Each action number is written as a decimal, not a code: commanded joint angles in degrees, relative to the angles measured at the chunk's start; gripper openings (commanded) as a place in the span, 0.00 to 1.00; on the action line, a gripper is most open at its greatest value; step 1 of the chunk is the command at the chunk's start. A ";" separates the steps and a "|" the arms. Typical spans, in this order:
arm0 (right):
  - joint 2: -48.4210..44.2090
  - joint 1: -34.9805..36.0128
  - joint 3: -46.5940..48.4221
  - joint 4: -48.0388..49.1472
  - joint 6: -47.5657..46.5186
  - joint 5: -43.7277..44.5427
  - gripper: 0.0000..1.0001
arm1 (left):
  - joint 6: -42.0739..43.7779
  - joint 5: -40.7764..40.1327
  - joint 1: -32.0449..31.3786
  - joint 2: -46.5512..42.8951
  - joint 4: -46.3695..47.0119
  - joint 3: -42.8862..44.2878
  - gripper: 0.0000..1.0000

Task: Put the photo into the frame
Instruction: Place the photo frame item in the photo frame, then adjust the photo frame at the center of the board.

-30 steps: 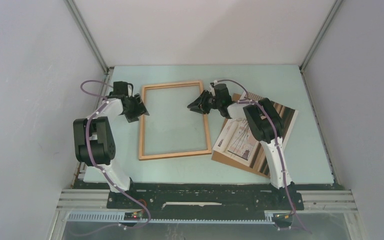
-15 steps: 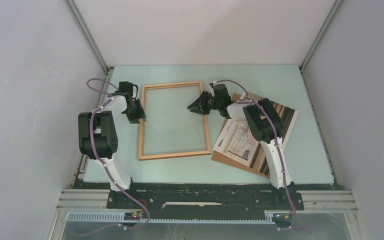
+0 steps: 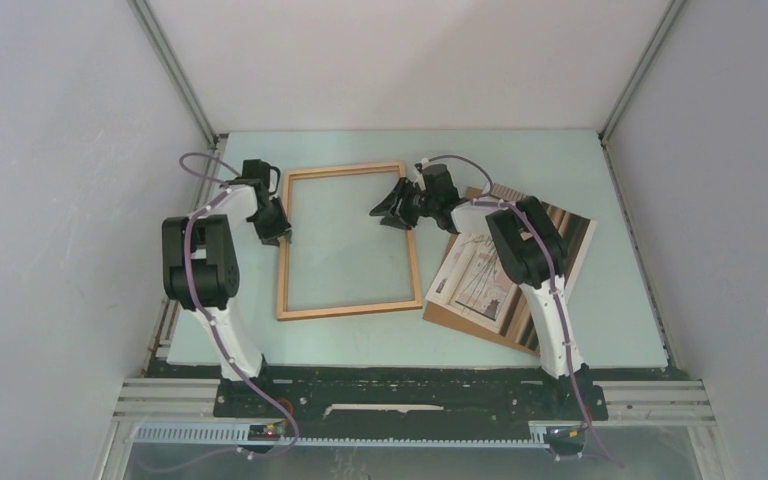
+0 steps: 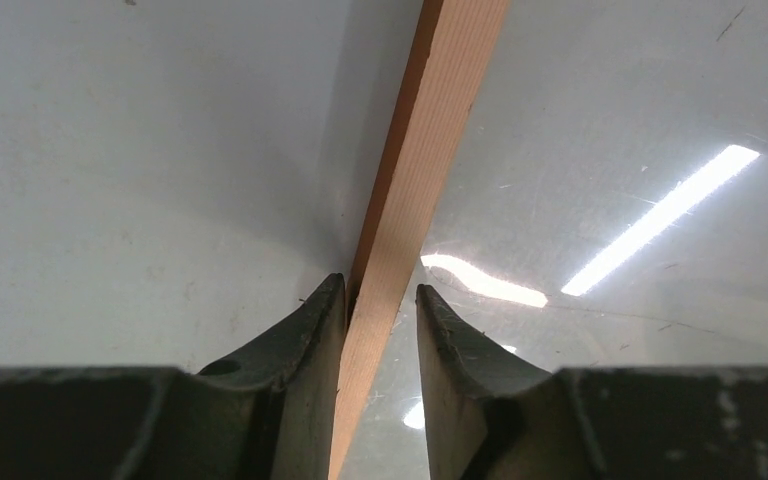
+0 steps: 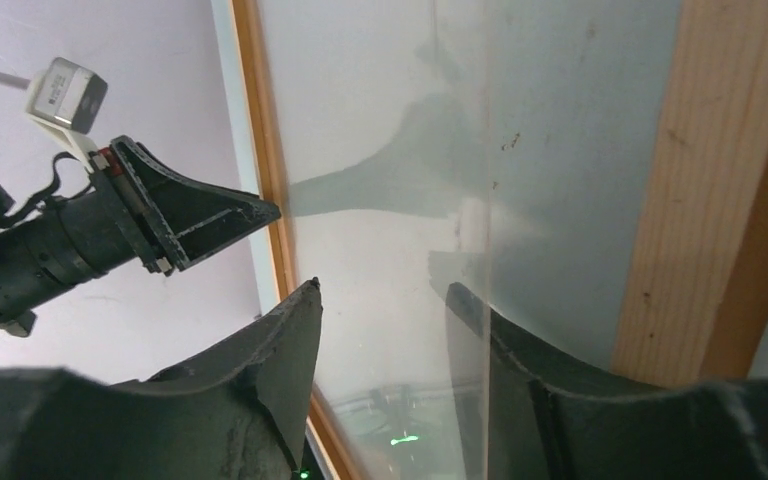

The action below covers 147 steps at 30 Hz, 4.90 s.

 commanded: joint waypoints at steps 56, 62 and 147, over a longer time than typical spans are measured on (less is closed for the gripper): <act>-1.49 -0.63 21.84 -39.47 -25.07 26.84 0.76 | -3.76 9.95 5.03 -3.64 5.80 0.47 0.99; -2.74 0.12 15.30 -35.18 -19.49 17.05 0.62 | -5.48 14.64 4.91 3.79 6.19 7.17 0.97; -4.63 -5.57 11.68 -36.16 -33.67 -0.37 0.49 | -40.10 8.32 -7.89 -55.09 -1.12 -50.06 1.00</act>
